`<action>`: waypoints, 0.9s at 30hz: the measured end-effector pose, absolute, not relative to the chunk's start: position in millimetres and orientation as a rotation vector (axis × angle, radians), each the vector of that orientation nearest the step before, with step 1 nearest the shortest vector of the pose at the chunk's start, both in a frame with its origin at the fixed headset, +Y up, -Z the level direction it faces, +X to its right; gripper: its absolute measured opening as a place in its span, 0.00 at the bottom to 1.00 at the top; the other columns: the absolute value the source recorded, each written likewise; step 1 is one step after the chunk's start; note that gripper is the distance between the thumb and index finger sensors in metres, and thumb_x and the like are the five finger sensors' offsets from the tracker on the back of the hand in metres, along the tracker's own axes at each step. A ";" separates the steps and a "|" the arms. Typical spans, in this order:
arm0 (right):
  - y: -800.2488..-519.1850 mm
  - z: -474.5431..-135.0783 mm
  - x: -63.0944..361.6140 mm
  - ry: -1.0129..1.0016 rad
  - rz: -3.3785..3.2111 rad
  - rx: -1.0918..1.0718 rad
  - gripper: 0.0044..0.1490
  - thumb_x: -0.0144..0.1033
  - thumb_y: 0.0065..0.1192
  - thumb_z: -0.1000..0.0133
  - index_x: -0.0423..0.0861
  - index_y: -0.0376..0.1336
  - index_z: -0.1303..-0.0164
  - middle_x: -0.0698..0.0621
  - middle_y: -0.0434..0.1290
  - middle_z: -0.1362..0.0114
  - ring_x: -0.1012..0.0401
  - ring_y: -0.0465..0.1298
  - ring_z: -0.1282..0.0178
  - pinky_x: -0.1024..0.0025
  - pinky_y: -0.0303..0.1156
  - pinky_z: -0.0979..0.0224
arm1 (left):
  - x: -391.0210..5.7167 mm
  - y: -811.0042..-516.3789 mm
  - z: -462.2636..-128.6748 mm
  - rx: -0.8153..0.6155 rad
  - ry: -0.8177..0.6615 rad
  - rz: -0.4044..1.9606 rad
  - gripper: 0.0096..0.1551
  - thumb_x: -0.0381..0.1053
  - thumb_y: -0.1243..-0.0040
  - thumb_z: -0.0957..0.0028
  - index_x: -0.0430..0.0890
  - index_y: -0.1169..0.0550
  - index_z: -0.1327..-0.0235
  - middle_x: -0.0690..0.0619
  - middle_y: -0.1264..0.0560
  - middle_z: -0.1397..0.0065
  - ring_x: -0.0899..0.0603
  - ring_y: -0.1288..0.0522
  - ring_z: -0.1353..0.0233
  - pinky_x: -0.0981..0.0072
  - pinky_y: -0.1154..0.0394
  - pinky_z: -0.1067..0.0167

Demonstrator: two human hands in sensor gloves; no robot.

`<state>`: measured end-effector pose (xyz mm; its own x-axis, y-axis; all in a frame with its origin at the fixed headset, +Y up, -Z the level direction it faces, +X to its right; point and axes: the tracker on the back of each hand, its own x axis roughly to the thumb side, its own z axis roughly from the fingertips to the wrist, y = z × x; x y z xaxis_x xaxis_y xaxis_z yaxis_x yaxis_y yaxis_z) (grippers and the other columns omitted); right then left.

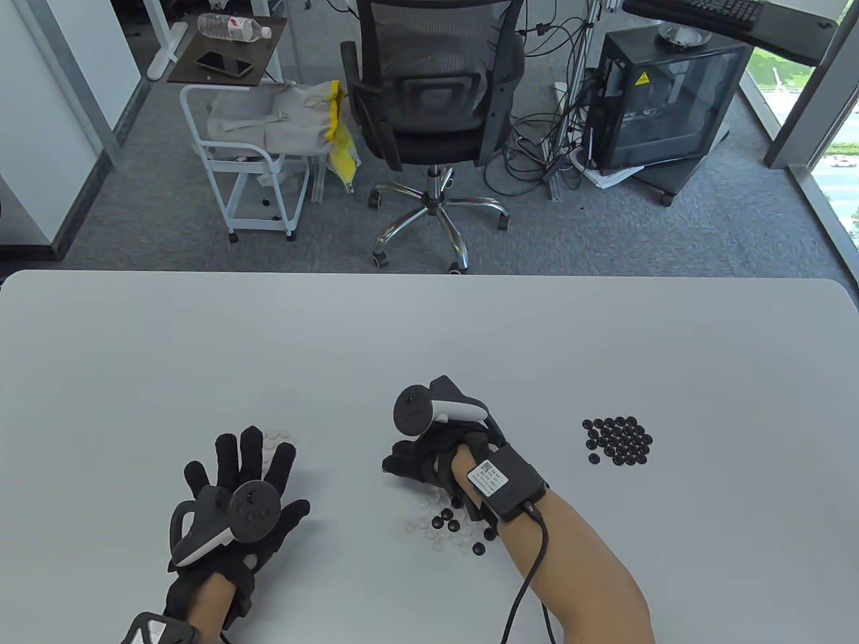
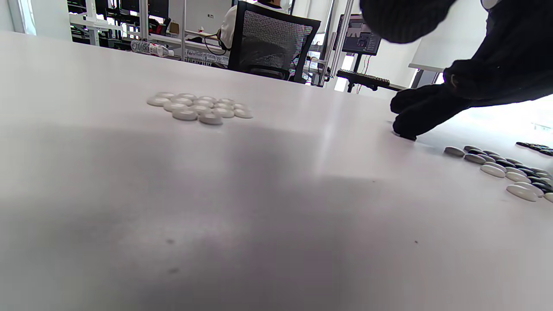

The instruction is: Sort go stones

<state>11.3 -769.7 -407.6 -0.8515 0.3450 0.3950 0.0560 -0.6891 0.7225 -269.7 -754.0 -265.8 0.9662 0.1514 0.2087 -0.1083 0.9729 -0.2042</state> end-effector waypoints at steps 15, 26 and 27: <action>-757.0 -426.7 167.8 1.220 2.788 0.180 0.46 0.55 0.39 0.35 0.37 0.57 0.14 0.22 0.29 0.16 0.25 0.22 0.25 0.11 0.27 0.36 | -266.2 -755.4 -265.8 -0.194 -0.235 0.116 0.49 0.66 0.57 0.38 0.48 0.59 0.13 0.33 0.78 0.19 0.25 0.82 0.26 0.15 0.77 0.46; -758.6 -421.6 218.2 1.151 2.804 0.009 0.46 0.55 0.38 0.35 0.36 0.56 0.14 0.22 0.28 0.16 0.25 0.22 0.26 0.10 0.27 0.36 | -263.9 -756.5 -266.0 -0.206 -0.233 0.110 0.49 0.66 0.57 0.38 0.48 0.59 0.13 0.33 0.78 0.19 0.25 0.82 0.26 0.15 0.77 0.46; -758.7 -421.5 220.2 1.151 2.802 0.003 0.46 0.55 0.38 0.35 0.36 0.56 0.14 0.22 0.28 0.16 0.25 0.22 0.26 0.10 0.27 0.36 | -263.7 -756.5 -266.0 -0.206 -0.233 0.110 0.49 0.66 0.57 0.38 0.48 0.59 0.13 0.33 0.78 0.19 0.25 0.82 0.26 0.15 0.77 0.46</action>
<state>220.2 -758.7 -421.5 -0.9936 0.1051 -0.0407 -0.1033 -0.7059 0.7007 -263.7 -756.5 -266.0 0.9671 0.1318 0.2175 -0.0843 0.9730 -0.2147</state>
